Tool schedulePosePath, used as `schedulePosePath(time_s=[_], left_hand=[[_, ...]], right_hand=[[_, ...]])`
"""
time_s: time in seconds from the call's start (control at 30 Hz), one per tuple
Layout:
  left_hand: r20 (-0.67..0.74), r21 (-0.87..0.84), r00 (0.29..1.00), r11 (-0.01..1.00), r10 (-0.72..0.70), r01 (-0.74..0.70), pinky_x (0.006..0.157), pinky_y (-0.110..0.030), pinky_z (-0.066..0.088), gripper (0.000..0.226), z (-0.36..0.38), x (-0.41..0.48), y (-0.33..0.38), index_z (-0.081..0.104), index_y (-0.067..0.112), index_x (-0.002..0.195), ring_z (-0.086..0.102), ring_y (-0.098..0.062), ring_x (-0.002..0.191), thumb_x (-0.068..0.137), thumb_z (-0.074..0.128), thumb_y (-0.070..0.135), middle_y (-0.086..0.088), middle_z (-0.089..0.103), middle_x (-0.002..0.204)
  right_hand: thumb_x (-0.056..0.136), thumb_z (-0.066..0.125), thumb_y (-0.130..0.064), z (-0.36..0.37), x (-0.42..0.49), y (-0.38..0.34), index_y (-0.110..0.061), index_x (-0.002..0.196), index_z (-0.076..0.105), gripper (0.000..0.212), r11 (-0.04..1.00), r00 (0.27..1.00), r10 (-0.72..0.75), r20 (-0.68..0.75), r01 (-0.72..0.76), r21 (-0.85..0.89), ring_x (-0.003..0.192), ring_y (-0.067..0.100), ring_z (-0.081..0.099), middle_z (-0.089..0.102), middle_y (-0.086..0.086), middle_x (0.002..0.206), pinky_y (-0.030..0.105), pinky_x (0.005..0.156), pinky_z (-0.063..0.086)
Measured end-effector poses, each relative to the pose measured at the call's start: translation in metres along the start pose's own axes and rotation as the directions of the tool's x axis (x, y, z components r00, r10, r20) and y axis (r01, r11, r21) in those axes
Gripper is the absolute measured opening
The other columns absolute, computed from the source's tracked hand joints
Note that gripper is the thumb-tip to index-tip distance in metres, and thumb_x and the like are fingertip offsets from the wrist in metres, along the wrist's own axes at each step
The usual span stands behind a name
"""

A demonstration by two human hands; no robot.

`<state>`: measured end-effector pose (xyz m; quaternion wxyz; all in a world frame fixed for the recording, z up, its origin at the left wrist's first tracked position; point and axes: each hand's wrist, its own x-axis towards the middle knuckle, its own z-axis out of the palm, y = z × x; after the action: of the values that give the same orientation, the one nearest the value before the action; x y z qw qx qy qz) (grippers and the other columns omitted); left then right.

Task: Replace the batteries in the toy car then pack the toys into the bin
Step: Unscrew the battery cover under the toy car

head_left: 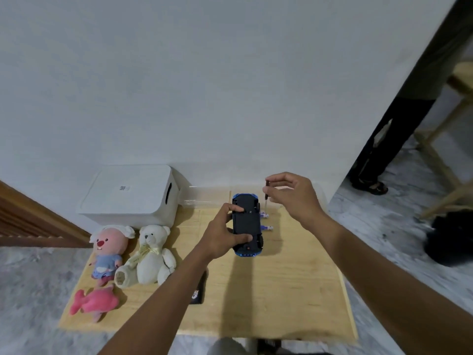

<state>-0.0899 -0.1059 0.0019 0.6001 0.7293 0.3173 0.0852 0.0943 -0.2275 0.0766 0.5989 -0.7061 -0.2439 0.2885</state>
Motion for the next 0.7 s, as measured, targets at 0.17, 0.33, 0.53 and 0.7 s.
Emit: schedulePosePath(time_s=[0.17, 0.33, 0.53, 0.7], left_hand=[[0.019, 0.03, 1.0, 0.999, -0.02, 0.019, 0.073, -0.043, 0.064, 0.064, -0.012, -0.015, -0.026, 0.052, 0.031, 0.118, 0.074, -0.021, 0.089, 0.074, 0.091, 0.007, -0.006, 0.063, 0.128], [0.036, 0.019, 0.996, 0.997, -0.079, 0.079, 0.076, -0.045, 0.064, 0.064, -0.024, -0.032, -0.052, 0.052, 0.031, 0.12, 0.074, -0.019, 0.087, 0.074, 0.091, 0.01, -0.003, 0.065, 0.124], [0.082, -0.007, 0.991, 0.994, -0.104, 0.105, 0.077, -0.057, 0.062, 0.065, -0.032, -0.041, -0.075, 0.05, 0.033, 0.12, 0.073, -0.028, 0.086, 0.075, 0.09, 0.009, -0.003, 0.065, 0.123], [0.113, -0.037, 0.987, 0.992, -0.117, 0.121, 0.079, -0.06, 0.061, 0.066, -0.036, -0.041, -0.081, 0.05, 0.037, 0.12, 0.072, -0.035, 0.09, 0.075, 0.09, 0.009, -0.003, 0.063, 0.125]], right_hand=[[0.077, 0.081, -0.007, 0.014, -0.014, 0.059, -0.014, 0.093, 0.078, 0.018, 0.941, 0.948, 0.317, 0.0, -0.315, -0.125, 0.081, 0.019, 0.076, 0.077, 0.01, 0.093, 0.029, 0.07, 0.062], [0.075, 0.083, -0.008, 0.046, -0.03, 0.131, -0.015, 0.09, 0.076, 0.017, 0.825, 0.872, 0.481, -0.09, -0.484, -0.292, 0.073, 0.018, 0.075, 0.075, 0.008, 0.095, 0.027, 0.064, 0.061], [0.071, 0.082, -0.011, 0.066, -0.035, 0.179, -0.023, 0.076, 0.072, 0.017, 0.762, 0.88, 0.446, -0.165, -0.47, -0.445, 0.077, 0.02, 0.071, 0.073, 0.005, 0.095, 0.03, 0.068, 0.06], [0.074, 0.087, -0.016, 0.07, -0.04, 0.188, -0.022, 0.084, 0.072, 0.019, 0.75, 0.889, 0.426, -0.169, -0.452, -0.483, 0.076, 0.013, 0.068, 0.071, -0.002, 0.082, 0.023, 0.065, 0.05]])
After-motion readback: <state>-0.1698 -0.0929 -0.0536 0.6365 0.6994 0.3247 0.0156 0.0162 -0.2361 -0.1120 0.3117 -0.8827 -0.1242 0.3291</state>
